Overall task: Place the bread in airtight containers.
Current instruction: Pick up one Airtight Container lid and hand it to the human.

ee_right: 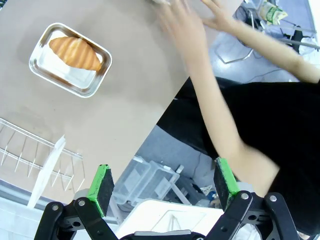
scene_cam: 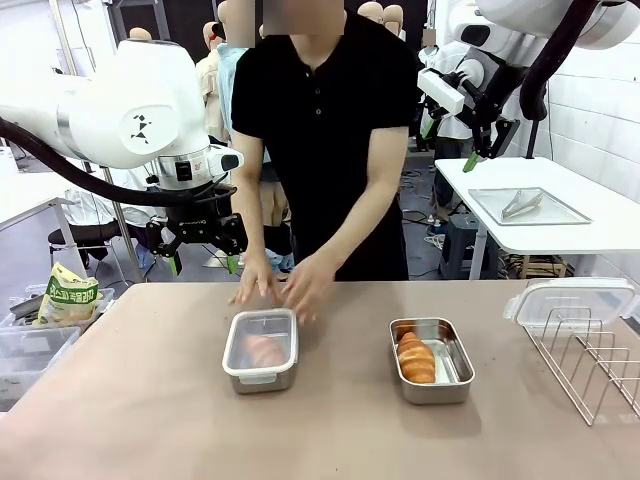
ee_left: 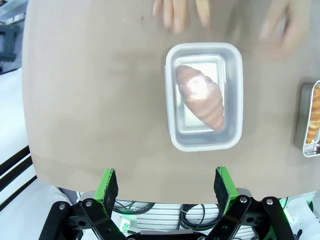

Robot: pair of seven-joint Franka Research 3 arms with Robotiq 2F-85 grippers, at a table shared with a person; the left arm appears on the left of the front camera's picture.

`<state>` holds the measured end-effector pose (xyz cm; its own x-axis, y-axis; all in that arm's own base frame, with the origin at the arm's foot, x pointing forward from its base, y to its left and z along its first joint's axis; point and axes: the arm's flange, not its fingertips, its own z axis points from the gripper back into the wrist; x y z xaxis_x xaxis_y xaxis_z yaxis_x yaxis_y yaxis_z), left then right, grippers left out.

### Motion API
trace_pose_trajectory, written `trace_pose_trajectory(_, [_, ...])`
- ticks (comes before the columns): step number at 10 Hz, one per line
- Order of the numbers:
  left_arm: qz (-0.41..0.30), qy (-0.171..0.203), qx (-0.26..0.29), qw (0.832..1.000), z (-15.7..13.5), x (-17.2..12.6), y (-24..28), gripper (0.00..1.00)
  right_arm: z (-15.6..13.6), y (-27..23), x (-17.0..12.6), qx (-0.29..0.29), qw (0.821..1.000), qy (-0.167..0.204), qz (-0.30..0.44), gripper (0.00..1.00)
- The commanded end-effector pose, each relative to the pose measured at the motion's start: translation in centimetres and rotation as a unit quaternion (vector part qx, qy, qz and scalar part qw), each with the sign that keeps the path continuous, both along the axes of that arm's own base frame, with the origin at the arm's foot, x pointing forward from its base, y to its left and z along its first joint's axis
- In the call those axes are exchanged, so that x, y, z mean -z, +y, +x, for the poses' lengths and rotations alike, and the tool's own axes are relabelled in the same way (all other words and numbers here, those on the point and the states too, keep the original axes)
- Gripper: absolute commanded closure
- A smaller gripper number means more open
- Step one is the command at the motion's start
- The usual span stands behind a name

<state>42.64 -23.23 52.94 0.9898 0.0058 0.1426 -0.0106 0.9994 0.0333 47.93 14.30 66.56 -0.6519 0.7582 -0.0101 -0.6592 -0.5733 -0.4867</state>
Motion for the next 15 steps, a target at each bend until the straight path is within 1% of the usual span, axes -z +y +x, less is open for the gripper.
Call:
trace_pose_trajectory(1, [-0.002,0.0,-0.001,1.0,-0.03,-0.14,0.2,0.0,0.08,-0.05,-0.09,-0.001,1.0,-0.006,0.001,0.0])
trace_pose_trajectory(13, [-0.002,0.0,-0.001,1.0,-0.03,-0.14,0.2,0.0,0.08,-0.05,-0.09,-0.001,1.0,-0.006,0.001,0.0])
trace_pose_trajectory(15, [-0.002,0.0,-0.001,1.0,-0.03,-0.14,0.2,0.0,0.01,-0.24,0.22,-0.003,1.0,0.011,-0.001,0.0])
